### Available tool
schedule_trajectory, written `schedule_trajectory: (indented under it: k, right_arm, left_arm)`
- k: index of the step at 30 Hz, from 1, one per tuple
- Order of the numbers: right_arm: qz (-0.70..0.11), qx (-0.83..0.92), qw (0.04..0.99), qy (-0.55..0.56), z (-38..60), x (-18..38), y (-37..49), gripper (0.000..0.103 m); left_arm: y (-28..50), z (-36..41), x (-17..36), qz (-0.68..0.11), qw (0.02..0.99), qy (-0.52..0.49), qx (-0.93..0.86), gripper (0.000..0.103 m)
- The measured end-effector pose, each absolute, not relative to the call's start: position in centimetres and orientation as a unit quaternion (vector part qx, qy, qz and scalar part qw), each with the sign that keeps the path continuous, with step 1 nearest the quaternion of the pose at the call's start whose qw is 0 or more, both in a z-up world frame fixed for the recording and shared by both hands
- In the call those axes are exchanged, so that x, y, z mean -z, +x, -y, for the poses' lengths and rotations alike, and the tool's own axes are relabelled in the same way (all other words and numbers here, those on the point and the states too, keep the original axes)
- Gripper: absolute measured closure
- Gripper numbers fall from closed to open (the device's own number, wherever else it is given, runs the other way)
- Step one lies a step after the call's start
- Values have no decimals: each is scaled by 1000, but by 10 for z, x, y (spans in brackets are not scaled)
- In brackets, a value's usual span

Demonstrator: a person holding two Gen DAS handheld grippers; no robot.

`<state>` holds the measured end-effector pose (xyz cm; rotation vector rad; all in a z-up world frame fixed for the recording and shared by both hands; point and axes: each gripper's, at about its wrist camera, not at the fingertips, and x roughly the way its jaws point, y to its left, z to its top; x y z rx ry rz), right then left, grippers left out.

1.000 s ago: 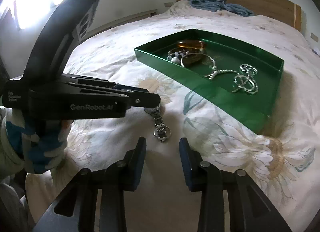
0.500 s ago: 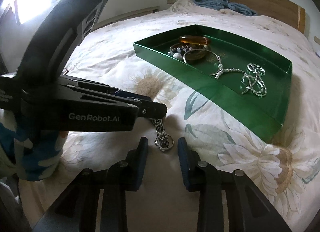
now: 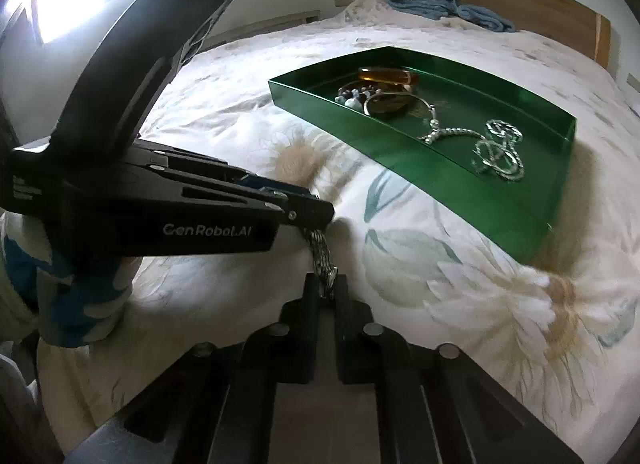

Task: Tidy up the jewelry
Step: 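Grasp the silver wristwatch with the left tool while the right tool grasps the small silver charm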

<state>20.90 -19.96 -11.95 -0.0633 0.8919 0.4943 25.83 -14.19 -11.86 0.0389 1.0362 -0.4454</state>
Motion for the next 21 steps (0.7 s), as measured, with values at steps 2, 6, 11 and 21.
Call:
schedule_trajectory:
  k: [2, 6, 11, 21]
  right_arm:
    - [-425, -232, 874, -29, 204, 117, 202, 96]
    - [-424, -222, 877, -28, 211, 112, 189, 97]
    - [-418, -211, 883, -24, 218, 101, 168, 97]
    - [-391, -194, 900, -20, 225, 69, 124, 97]
  left_arm:
    - [255, 140, 115, -488, 847, 9, 213, 89]
    - [245, 134, 106, -482, 851, 6, 210, 91]
    - [227, 124, 93, -473, 856, 5, 207, 92]
    - [187, 106, 62, -447, 871, 1, 204, 93]
